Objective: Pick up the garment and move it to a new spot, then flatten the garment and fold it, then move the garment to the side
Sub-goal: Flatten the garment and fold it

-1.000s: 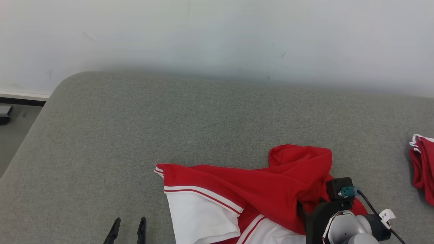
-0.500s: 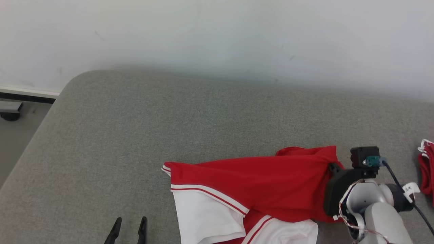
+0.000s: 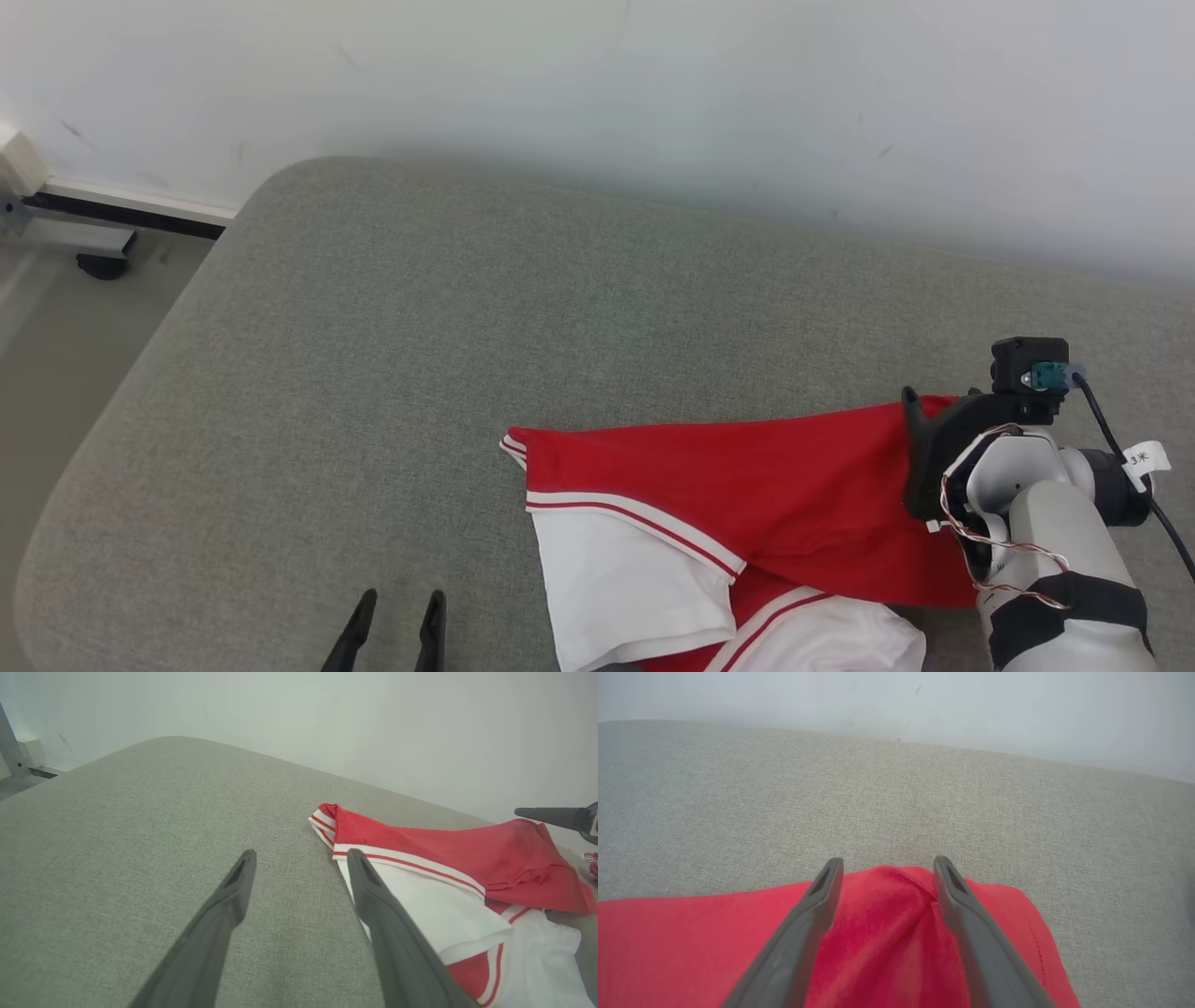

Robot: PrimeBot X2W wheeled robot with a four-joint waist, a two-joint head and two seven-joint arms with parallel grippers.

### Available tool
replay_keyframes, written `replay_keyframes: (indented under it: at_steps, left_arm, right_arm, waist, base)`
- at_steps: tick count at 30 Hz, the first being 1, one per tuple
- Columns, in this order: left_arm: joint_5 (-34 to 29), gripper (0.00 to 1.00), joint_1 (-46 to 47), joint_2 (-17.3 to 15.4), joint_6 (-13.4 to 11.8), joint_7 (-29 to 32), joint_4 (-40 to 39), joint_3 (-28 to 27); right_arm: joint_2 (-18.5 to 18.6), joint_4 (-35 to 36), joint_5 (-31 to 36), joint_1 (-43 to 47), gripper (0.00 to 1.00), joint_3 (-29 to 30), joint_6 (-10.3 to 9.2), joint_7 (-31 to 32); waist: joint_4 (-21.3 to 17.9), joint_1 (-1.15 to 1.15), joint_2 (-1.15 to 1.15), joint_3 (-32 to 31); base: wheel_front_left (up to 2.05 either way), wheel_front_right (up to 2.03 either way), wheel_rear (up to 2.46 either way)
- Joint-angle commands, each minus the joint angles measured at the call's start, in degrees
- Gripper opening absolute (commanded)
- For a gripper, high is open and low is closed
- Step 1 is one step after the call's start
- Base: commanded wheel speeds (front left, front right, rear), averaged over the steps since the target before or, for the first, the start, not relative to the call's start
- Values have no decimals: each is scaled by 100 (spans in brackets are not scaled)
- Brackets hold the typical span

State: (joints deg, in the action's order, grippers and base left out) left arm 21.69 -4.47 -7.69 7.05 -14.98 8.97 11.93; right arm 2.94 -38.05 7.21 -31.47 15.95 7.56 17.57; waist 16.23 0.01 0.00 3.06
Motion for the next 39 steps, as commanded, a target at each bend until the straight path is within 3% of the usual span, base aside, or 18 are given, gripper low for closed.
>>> replay_keyframes:
  at_steps: [1, 13, 17, 28, 29, 30, 33, 35, 39]
  left_arm:
    - [76, 100, -6, 8, -1, 40, 29, 32]
    - [568, 100, 127, 45, 30, 945, 756, 475]
    - [563, 100, 268, 118, -101, 1115, 1176, 542]
    - [464, 100, 628, 227, -310, 1301, 2062, 705]
    - [459, 88, 664, 236, -348, 1324, 2134, 716]
    - [457, 44, 696, 244, -359, 1335, 2194, 723]
    - [486, 24, 752, 277, -416, 1310, 2348, 726]
    - [513, 0, 795, 286, -415, 1294, 2422, 734]
    - [545, 0, 839, 292, -332, 1270, 2508, 797]
  right_arm:
    - [35, -14, -26, 43, 100, -6, -13, -52]
    - [135, 996, -632, 879, 100, -561, -12, 88]
    - [124, 1353, -847, 1130, 100, -727, -13, 251]
    - [161, 1950, -1095, 1550, 100, -746, -12, 526]
    - [171, 1981, -1093, 1577, 100, -723, -12, 547]
    - [173, 2011, -1084, 1602, 100, -712, -12, 559]
    - [165, 2062, -1031, 1651, 100, -644, -12, 637]
    - [162, 2054, -972, 1671, 100, -594, -12, 708]
    - [156, 1906, -886, 1536, 100, -518, -12, 849]
  waist:
    - [-25, -1, 0, -74]
    - [-910, -1, 0, -377]
    - [-1153, -1, 0, -356]
    - [-1313, -1, 0, -359]
    - [-1317, -1, 0, -359]
    - [-1320, -1, 0, -359]
    - [-1332, -1, 0, -355]
    - [-1337, -1, 0, -348]
    - [-1336, -1, 0, -303]
  base:
    - [0, 0, 0]
    - [0, 0, 0]
    - [0, 0, 0]
    - [0, 0, 0]
    - [0, 0, 0]
    - [0, 0, 0]
    - [0, 0, 0]
    - [0, 0, 0]
    - [0, 0, 0]
